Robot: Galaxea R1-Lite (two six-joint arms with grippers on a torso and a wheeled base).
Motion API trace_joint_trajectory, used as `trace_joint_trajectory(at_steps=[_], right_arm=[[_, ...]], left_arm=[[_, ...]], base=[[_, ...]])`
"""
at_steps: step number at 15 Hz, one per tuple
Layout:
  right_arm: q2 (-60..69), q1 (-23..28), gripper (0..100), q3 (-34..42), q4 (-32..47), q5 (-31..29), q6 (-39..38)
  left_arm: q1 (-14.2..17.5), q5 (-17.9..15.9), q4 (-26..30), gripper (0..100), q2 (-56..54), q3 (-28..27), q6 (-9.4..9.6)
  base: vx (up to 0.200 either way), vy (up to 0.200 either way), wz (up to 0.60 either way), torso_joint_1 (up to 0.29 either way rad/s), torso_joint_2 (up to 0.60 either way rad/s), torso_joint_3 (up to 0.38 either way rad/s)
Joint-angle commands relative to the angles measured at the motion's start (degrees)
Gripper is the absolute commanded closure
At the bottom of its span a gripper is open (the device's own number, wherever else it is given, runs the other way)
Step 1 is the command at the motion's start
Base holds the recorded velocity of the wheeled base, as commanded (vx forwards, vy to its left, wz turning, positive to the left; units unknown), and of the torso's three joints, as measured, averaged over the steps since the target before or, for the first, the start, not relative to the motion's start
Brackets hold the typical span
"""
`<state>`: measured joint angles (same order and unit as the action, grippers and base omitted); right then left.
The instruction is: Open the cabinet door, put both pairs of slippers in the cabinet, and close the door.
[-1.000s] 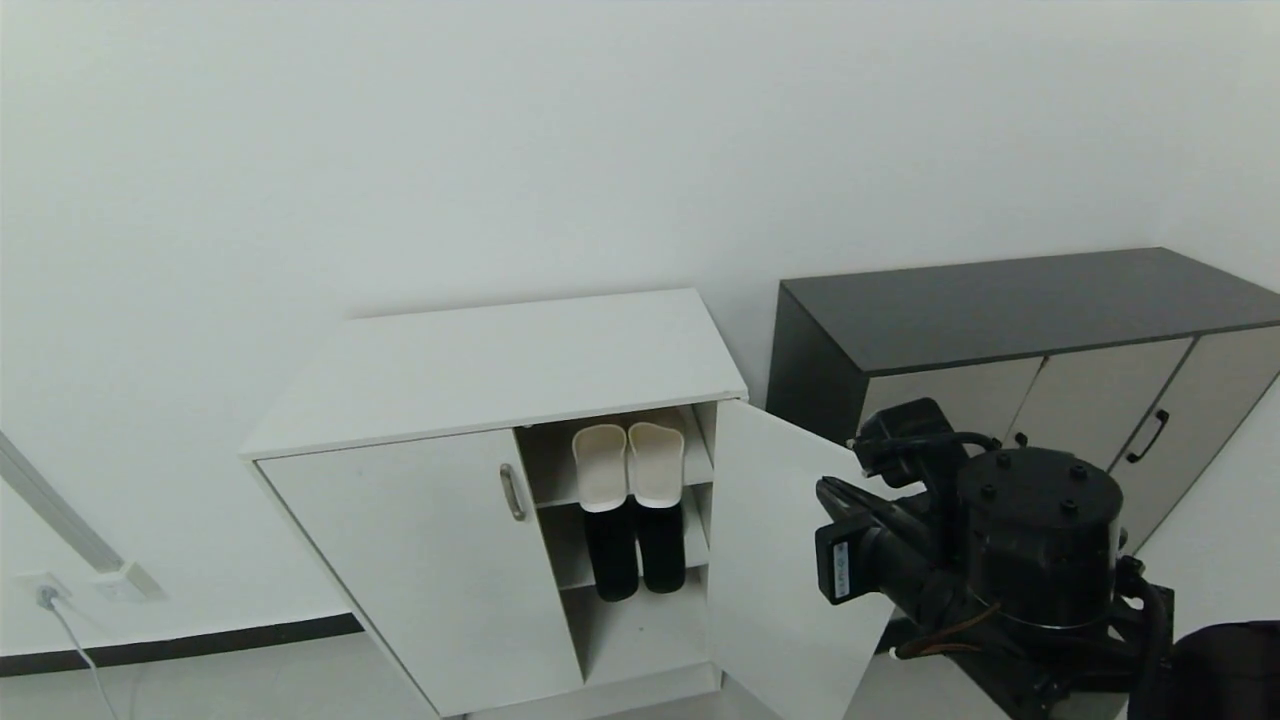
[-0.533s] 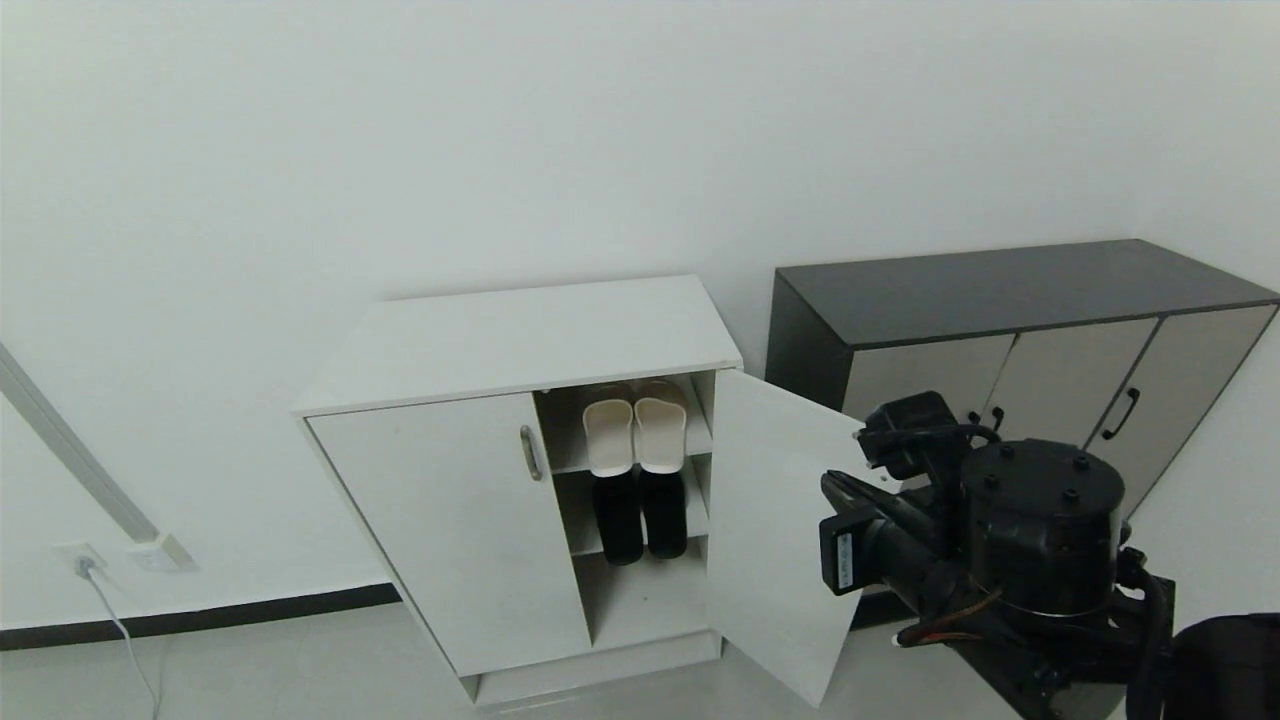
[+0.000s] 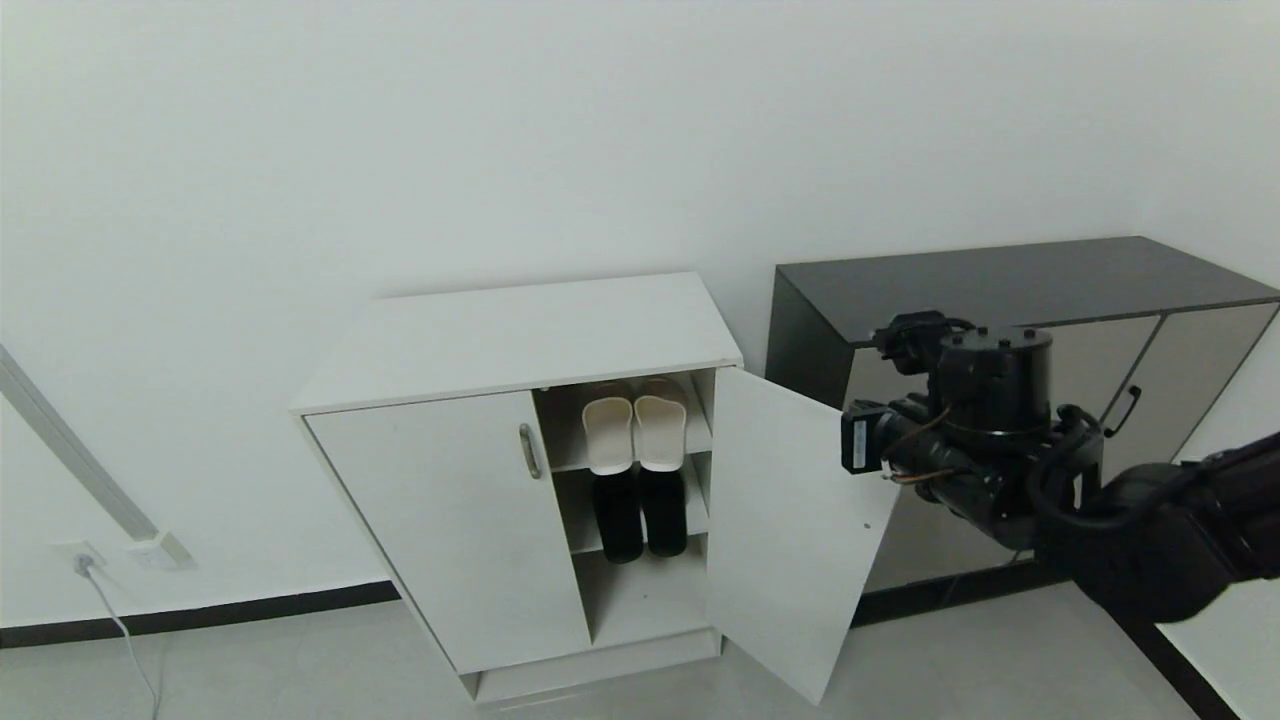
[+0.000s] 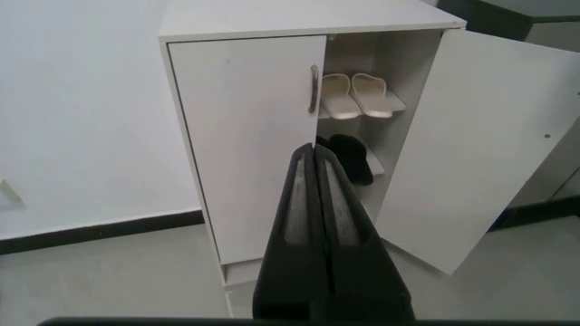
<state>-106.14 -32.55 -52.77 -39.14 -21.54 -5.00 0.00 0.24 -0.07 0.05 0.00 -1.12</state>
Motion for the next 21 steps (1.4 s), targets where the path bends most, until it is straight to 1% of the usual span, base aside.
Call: trace_joint_trajectory(at_steps=[1,3,5,8,10,15,21], right_arm=[[-4.6,4.2,100,-9.2,4.7,2.8,-0.9],[-7.6,6.1,100,-14.0,7.1,4.3,-1.2],[-10.7,8.0,100,-17.2,7.9,5.1,-1.2],[-14.6,10.0,100,-19.2,7.7,5.3,-1.8],[-16.0,10.8,100,-19.5,7.7,6.5,-2.0],[-17.7,12.2,100,-19.3,7.3,6.9,-2.2],[-17.5,12.0,100,-17.7,7.8,7.0,-3.6]], left_arm=[[0.0,0.0,0.0,100,0.0,0.0,-0.02],[0.0,0.0,0.0,100,0.0,0.0,-0.02],[0.0,-0.1,0.0,100,0.0,0.0,-0.02],[0.0,0.0,0.0,100,0.0,0.0,-0.02],[0.0,-0.1,0.0,100,0.0,0.0,-0.02],[0.0,0.0,0.0,100,0.0,0.0,-0.02],[0.0,0.0,0.0,100,0.0,0.0,-0.02]], base=[[0.0,0.0,0.0,0.0,0.0,0.0],[0.0,0.0,0.0,0.0,0.0,0.0],[0.0,0.0,0.0,0.0,0.0,0.0],[0.0,0.0,0.0,0.0,0.0,0.0],[0.0,0.0,0.0,0.0,0.0,0.0],[0.0,0.0,0.0,0.0,0.0,0.0],[0.0,0.0,0.0,0.0,0.0,0.0]])
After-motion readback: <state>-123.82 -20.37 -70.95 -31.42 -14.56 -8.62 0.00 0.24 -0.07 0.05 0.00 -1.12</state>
